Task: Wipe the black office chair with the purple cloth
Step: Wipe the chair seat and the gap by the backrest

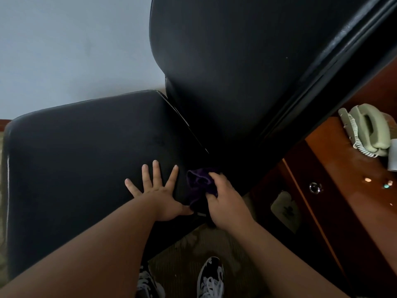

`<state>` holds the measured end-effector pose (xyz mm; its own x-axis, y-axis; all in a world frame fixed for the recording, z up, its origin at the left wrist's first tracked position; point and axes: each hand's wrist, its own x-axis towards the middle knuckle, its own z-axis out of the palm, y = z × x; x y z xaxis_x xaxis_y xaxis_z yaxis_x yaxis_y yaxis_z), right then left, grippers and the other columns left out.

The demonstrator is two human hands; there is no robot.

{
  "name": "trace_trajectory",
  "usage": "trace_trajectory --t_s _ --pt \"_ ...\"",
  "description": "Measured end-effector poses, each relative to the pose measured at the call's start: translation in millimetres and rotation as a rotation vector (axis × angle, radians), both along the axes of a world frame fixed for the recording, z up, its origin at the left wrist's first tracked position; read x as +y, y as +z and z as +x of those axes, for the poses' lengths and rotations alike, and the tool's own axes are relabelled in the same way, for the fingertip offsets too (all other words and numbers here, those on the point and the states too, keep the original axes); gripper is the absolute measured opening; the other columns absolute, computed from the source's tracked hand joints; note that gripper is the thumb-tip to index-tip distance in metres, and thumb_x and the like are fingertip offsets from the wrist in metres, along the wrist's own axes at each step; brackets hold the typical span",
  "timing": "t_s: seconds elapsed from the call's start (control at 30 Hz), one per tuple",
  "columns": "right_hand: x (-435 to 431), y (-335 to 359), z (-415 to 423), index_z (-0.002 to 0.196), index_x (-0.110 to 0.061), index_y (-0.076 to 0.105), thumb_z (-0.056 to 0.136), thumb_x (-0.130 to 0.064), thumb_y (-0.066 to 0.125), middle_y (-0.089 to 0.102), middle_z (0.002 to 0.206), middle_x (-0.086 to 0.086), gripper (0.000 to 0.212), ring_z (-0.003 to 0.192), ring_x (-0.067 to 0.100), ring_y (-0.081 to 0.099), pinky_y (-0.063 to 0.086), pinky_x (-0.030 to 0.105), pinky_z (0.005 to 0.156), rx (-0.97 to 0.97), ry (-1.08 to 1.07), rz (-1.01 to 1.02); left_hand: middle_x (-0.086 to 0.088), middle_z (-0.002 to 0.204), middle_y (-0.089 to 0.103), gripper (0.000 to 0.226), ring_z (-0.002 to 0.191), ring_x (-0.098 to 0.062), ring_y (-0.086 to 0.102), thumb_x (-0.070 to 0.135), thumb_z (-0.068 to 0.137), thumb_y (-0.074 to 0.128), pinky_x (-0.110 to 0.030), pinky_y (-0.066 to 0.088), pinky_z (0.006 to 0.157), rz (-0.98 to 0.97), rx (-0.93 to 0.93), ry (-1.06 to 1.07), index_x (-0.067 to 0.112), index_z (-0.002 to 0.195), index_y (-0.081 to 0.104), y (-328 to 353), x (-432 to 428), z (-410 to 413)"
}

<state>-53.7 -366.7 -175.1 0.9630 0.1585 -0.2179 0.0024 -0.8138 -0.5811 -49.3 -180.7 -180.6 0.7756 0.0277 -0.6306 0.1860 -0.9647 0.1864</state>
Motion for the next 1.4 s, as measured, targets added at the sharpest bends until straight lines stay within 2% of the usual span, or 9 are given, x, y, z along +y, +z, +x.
trace_trajectory --t_s 0.2,0.43,0.57,0.73,0.9,0.97,1.1,1.27,1.4 --pt "44 7 59 0.150 -0.031 0.035 0.100 -0.035 0.048 0.043 0.152 0.001 0.052 0.136 0.027 0.043 0.034 0.043 0.113 0.044 0.015 0.069 -0.005 0.135 -0.059 0.125 0.122 -0.032 -0.056 0.095 0.056 0.044 -0.073 -0.027 0.094 0.007 -0.009 -0.025 0.046 0.139 -0.036 -3 3 -3" --pt "76 6 104 0.153 -0.030 0.031 0.101 -0.035 0.044 0.032 0.159 0.002 0.054 0.141 0.028 0.037 0.029 0.046 0.117 0.045 0.037 0.041 -0.005 0.131 -0.061 0.127 0.118 -0.032 -0.058 0.094 0.055 0.045 -0.071 -0.030 0.089 0.027 0.029 -0.012 0.043 0.143 -0.030 -3 1 1" --pt "61 2 83 0.154 -0.028 0.030 0.102 -0.034 0.044 0.032 0.160 0.002 0.054 0.143 0.026 0.035 0.029 0.046 0.118 0.000 0.056 0.025 -0.005 0.131 -0.061 0.127 0.120 -0.032 -0.057 0.094 0.055 0.046 -0.071 -0.029 0.090 0.040 0.046 0.001 0.042 0.145 -0.027 -3 -1 3" --pt "22 0 24 0.147 -0.030 0.038 0.099 -0.026 0.048 0.045 0.147 -0.003 0.049 0.134 0.021 0.044 0.036 0.044 0.113 -0.048 0.037 0.045 -0.004 0.132 -0.060 0.127 0.124 -0.032 -0.054 0.095 0.053 0.047 -0.072 -0.026 0.095 0.014 0.017 0.012 0.049 0.138 -0.036 -2 0 0" --pt "4 -3 -9 0.144 -0.030 0.038 0.098 -0.024 0.050 0.042 0.149 -0.002 0.048 0.138 0.021 0.038 0.031 0.048 0.117 -0.041 -0.013 0.055 -0.002 0.131 -0.059 0.127 0.126 -0.031 -0.052 0.096 0.051 0.047 -0.072 -0.026 0.095 -0.008 -0.005 0.009 0.052 0.135 -0.037 1 1 -2" --pt "6 -2 -7 0.138 -0.030 0.041 0.096 -0.028 0.051 0.046 0.141 -0.003 0.044 0.131 0.021 0.043 0.035 0.049 0.113 -0.058 -0.027 0.050 -0.003 0.132 -0.058 0.127 0.126 -0.032 -0.052 0.096 0.051 0.047 -0.072 -0.025 0.095 -0.009 -0.006 0.003 0.052 0.135 -0.038 1 1 -2" --pt "19 2 16 0.124 -0.035 0.042 0.086 -0.054 0.053 0.051 0.125 -0.008 0.044 0.116 0.021 0.050 0.045 0.047 0.100 0.022 -0.056 0.039 -0.004 0.132 -0.059 0.127 0.123 -0.033 -0.054 0.097 0.048 0.042 -0.072 -0.025 0.094 -0.012 -0.016 -0.014 0.051 0.133 -0.040 -4 4 0" --pt "48 10 65 0.118 -0.038 0.042 0.078 -0.058 0.057 0.053 0.123 -0.005 0.047 0.112 0.023 0.053 0.048 0.048 0.098 0.163 -0.017 0.120 -0.005 0.133 -0.060 0.126 0.121 -0.032 -0.056 0.094 0.055 0.045 -0.072 -0.026 0.095 -0.014 0.016 -0.028 0.047 0.138 -0.037 0 4 0" --pt "73 11 97 0.121 -0.032 0.046 0.068 -0.069 0.061 0.056 0.124 -0.005 0.066 0.115 0.025 0.053 0.048 0.047 0.100 0.147 -0.018 0.140 -0.005 0.131 -0.061 0.122 0.117 -0.033 -0.058 0.092 0.058 0.045 -0.073 -0.028 0.094 -0.016 0.036 -0.041 0.045 0.144 -0.029 -1 3 1"
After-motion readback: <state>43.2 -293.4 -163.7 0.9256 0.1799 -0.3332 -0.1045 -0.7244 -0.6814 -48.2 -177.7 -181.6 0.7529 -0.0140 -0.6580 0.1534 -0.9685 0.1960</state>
